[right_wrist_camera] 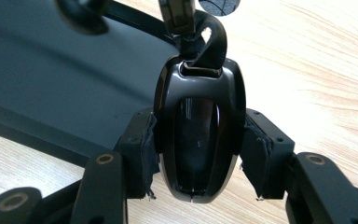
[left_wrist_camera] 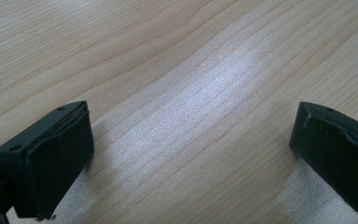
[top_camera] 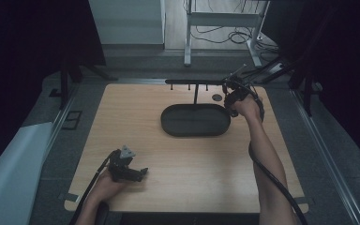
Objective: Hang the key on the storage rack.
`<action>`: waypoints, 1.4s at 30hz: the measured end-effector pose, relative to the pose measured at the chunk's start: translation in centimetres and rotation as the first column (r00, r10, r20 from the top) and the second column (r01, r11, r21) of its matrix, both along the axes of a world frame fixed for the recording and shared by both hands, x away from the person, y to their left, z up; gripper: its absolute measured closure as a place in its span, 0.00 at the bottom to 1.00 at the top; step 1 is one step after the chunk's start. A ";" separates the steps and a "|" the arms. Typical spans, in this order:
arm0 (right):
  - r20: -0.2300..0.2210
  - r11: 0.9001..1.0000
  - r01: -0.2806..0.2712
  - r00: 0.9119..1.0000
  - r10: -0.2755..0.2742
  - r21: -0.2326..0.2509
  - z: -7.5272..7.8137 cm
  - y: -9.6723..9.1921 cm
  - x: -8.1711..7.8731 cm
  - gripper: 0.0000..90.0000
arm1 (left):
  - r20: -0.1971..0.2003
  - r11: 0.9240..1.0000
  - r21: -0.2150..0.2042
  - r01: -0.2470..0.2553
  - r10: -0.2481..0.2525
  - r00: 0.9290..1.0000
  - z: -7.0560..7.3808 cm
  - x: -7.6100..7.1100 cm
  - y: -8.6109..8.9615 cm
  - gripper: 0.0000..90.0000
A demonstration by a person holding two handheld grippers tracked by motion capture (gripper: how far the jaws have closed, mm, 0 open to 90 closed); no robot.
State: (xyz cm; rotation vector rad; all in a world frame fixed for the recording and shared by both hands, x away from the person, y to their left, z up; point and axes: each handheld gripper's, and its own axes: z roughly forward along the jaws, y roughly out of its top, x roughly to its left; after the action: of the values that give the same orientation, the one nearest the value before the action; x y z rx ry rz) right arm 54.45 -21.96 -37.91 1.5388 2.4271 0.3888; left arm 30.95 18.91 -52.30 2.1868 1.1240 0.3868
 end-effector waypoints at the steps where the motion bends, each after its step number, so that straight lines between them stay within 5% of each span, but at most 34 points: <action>1: 0.004 1.000 -0.001 1.000 0.001 -0.002 -0.1 0.1 0.0 0.55 | 0.000 1.000 0.000 0.000 0.000 1.000 0.0 0.0 0.0 0.00; 7: 0.014 1.000 -0.026 1.000 0.026 0.007 0.0 -0.1 -0.3 0.53 | 0.000 1.000 -0.001 0.001 -0.001 1.000 0.0 0.0 0.0 0.00; 19: 0.091 0.992 -0.091 0.992 0.083 0.087 2.8 -1.1 -2.6 0.41 | 0.002 1.000 -0.002 0.002 -0.002 1.000 0.0 0.0 0.0 0.00; 42: 0.118 0.980 -0.158 0.983 0.144 0.119 2.7 -3.3 -6.4 0.29 | 0.000 1.000 -0.001 0.002 -0.002 1.000 0.0 0.0 0.0 0.00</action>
State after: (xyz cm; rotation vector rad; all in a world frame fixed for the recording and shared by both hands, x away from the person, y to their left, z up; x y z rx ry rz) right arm 48.01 -25.31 -35.20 1.3455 2.4837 0.6522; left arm 30.98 18.89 -52.30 2.1871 1.1212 0.3854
